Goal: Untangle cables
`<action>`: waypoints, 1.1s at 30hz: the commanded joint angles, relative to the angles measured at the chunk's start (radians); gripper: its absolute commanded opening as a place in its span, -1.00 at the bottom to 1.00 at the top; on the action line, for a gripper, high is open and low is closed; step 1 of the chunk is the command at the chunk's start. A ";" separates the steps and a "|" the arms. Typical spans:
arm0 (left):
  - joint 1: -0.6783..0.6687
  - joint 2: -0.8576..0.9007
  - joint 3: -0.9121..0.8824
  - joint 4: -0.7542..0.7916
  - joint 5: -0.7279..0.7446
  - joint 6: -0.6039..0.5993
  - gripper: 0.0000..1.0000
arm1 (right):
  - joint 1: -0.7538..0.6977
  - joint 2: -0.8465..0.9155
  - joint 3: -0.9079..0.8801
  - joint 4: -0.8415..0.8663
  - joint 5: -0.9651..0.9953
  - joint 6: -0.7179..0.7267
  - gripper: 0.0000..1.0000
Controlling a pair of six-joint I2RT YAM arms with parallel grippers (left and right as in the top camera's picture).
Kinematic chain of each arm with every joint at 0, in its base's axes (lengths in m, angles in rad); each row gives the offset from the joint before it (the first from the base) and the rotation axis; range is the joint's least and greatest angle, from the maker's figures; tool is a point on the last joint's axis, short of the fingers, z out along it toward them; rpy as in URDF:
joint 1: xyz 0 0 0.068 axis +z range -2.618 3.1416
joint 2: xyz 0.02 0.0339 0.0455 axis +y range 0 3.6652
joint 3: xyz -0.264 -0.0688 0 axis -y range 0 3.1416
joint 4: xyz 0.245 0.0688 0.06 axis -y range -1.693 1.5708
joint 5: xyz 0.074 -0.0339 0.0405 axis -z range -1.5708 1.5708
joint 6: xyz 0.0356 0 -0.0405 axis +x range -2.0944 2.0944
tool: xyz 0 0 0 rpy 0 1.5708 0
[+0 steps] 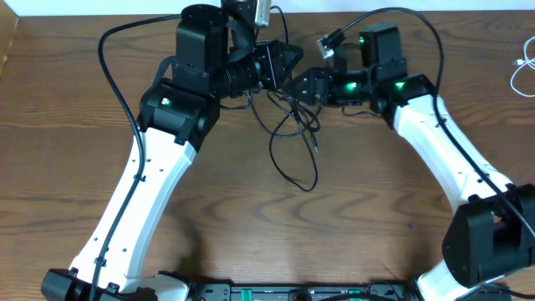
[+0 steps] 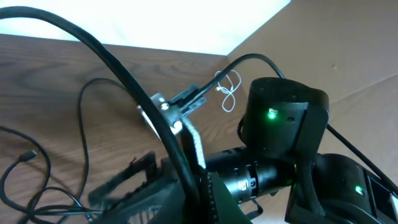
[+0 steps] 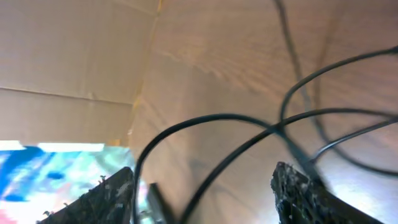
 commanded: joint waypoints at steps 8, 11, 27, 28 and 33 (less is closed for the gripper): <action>0.003 -0.014 0.005 -0.018 0.008 0.077 -0.86 | 0.029 0.036 0.001 -0.060 -0.087 0.138 0.27; 0.003 -0.014 0.005 -0.018 0.009 0.077 -0.85 | 0.047 0.070 0.001 -0.045 -0.087 0.138 0.20; 0.003 -0.014 0.004 -0.063 -0.030 0.103 -0.85 | 0.019 0.129 0.002 0.130 -0.050 0.152 -0.98; 0.003 -0.014 0.004 -0.084 -0.062 0.103 -0.85 | -0.003 0.119 0.003 0.141 -0.050 0.151 -0.98; 0.003 -0.014 0.004 -0.203 -0.245 0.113 -0.85 | -0.122 0.041 0.003 0.188 -0.096 0.149 -0.98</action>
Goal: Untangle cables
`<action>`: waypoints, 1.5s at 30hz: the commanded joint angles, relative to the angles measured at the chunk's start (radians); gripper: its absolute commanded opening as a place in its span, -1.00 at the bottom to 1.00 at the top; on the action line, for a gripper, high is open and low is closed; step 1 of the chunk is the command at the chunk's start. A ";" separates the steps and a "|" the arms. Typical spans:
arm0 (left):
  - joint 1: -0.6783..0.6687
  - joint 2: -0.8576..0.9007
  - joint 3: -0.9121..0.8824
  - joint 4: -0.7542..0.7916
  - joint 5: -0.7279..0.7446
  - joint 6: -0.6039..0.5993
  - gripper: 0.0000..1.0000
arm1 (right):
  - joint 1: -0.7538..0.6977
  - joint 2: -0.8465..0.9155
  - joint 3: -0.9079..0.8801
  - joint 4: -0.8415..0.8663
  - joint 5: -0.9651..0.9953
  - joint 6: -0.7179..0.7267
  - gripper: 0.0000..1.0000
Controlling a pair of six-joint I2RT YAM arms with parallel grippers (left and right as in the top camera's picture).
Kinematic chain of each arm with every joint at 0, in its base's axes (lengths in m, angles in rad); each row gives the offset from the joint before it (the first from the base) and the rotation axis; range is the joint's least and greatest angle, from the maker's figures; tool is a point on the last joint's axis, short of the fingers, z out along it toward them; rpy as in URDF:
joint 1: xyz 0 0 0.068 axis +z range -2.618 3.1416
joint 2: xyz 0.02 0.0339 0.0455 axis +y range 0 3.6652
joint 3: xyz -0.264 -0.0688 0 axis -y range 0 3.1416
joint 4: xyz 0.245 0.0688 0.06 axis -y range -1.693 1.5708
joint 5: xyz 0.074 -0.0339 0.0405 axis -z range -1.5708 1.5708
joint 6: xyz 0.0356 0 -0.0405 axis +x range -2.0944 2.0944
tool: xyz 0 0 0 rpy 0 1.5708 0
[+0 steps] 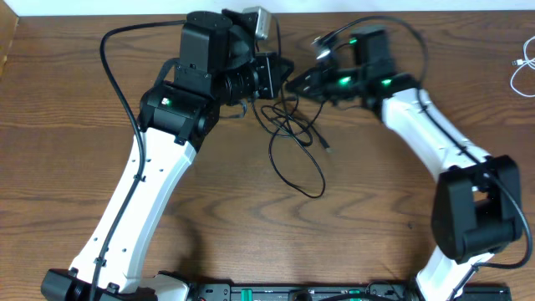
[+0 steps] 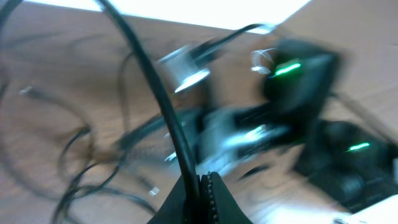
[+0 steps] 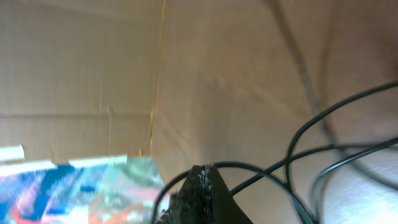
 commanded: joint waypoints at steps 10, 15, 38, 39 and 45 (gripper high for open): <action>0.003 -0.012 0.005 -0.021 -0.238 0.032 -0.86 | -0.117 -0.195 0.003 -0.298 -0.028 -0.351 -0.30; 0.003 -0.009 0.005 -0.010 -0.294 0.031 -0.85 | -0.033 -0.195 0.003 -0.504 -0.025 -0.645 0.37; 0.164 -0.010 0.005 0.084 -0.199 -0.082 -0.85 | 0.258 -0.122 -0.012 -0.548 0.587 -0.603 -0.48; 0.167 -0.010 0.005 0.083 -0.200 -0.082 -0.85 | 0.255 -0.122 -0.012 -0.539 0.606 -0.580 -0.83; 0.195 -0.010 0.005 0.057 -0.275 -0.063 -0.85 | 0.158 -0.191 0.027 -0.538 0.639 -0.540 -0.98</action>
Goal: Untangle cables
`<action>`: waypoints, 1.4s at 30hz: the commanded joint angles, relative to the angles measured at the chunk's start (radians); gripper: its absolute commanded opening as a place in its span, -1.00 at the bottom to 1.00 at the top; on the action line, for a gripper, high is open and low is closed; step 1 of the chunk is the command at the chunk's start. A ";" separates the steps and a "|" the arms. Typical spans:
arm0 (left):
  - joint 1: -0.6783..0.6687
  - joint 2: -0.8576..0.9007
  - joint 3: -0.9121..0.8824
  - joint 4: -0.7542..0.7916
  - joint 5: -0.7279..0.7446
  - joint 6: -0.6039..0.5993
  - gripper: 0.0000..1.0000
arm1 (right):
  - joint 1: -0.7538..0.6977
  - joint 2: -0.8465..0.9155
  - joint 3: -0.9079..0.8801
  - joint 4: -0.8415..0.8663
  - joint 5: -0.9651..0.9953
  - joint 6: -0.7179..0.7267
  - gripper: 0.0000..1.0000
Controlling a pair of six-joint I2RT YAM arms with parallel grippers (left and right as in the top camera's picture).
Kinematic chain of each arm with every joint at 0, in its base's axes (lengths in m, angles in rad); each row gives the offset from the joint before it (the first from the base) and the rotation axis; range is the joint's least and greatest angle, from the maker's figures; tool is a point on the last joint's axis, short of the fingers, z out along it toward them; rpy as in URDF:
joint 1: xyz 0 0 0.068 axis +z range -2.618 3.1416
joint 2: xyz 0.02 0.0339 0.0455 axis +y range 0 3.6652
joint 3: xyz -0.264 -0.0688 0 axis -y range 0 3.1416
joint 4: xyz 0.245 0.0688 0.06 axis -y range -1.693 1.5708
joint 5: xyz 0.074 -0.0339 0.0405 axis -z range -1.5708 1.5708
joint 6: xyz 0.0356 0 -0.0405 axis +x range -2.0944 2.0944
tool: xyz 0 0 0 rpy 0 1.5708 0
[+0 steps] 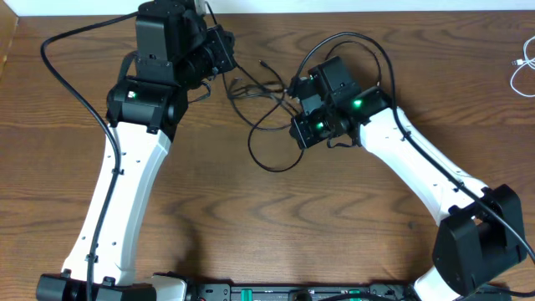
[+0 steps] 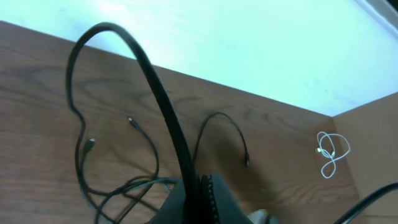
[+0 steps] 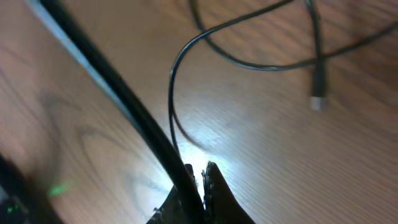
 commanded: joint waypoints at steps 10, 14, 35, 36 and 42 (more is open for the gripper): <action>0.080 -0.010 0.005 -0.117 -0.307 0.056 -0.85 | -0.563 -0.340 0.129 -0.050 -0.031 0.118 -0.98; 0.103 -0.010 0.005 -0.132 -0.327 0.064 -0.85 | -0.756 -0.387 0.129 -0.111 -0.064 0.131 -0.98; 0.171 -0.009 0.005 -0.157 -0.457 0.097 -0.85 | -1.099 -0.276 0.127 -0.226 -0.070 0.133 -0.98; 0.171 -0.009 0.005 -0.160 -0.452 0.097 -0.85 | -1.098 -0.273 0.127 -0.204 -0.077 0.134 -0.98; 0.169 -0.009 0.005 -0.161 -0.420 0.097 -0.85 | -1.101 -0.274 0.180 0.050 -0.122 0.148 -0.98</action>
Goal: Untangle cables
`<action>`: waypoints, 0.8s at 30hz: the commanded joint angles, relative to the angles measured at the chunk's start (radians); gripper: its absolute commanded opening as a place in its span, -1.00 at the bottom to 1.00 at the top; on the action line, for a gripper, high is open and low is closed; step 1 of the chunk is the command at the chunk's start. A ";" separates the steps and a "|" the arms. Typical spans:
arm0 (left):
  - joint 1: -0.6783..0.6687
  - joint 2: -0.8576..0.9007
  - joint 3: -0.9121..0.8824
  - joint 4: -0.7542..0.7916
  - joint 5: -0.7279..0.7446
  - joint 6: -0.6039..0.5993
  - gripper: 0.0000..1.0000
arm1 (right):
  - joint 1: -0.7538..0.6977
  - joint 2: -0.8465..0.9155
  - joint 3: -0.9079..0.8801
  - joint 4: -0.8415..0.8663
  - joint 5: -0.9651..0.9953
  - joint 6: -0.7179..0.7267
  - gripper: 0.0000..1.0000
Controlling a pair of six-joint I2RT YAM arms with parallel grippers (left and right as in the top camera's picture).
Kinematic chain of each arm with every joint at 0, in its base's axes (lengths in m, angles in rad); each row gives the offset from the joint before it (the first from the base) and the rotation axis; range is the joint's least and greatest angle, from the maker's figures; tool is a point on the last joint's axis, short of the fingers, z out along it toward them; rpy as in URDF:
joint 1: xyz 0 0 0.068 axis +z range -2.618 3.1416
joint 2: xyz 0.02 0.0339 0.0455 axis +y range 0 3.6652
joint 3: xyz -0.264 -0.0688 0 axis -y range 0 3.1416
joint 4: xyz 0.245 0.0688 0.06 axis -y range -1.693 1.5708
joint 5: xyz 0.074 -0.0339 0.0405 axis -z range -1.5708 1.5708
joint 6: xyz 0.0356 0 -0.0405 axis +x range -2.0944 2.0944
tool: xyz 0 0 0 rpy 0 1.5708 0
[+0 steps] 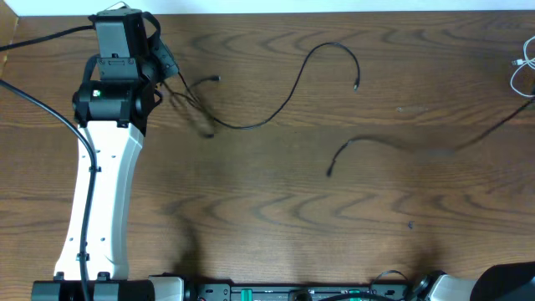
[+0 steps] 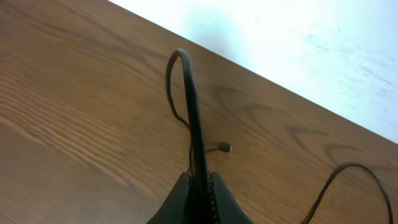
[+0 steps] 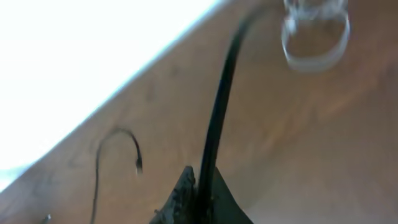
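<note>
Two black cables lie apart on the wooden table. One cable runs from my left gripper at the back left, sags, then arches to a plug near the back centre. The left gripper is shut on it, and the cable loops up ahead of the jaws. The other cable runs from a plug at mid-table off the right edge. My right gripper, outside the overhead view, is shut on that cable.
A coiled white cable lies at the table's right edge, and the white cable shows blurred ahead of the right gripper. The left arm's own thick cable hangs at the back left. A white wall borders the far edge.
The left gripper has moved from left of centre to the far back left. The right gripper has left the overhead view to the right. The crossed cables now lie separate, stretched apart.
Both grippers stood close together at the back centre over a knot of black cables, the right one open. Then both were shut on cable strands. Later they were a little apart with the loops still crossing. Now they are far apart and the cables are separated.
</note>
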 commanded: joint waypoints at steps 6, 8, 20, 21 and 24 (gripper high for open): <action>0.003 -0.009 0.005 -0.013 -0.002 0.013 -0.85 | -0.039 -0.008 0.204 0.158 0.125 0.046 -0.98; 0.003 -0.009 0.005 -0.019 -0.002 0.013 -0.85 | -0.052 -0.007 0.267 0.151 0.207 0.041 -0.99; 0.003 -0.009 0.005 -0.015 0.009 0.013 -0.85 | -0.197 0.021 0.397 0.062 0.353 -0.051 -0.98; 0.003 -0.009 0.005 -0.015 0.026 0.013 -0.85 | -0.211 0.042 0.397 0.037 0.356 -0.054 -0.98; 0.003 -0.009 0.004 -0.015 0.040 0.013 -0.85 | -0.228 0.100 0.397 -0.003 0.355 -0.064 -0.98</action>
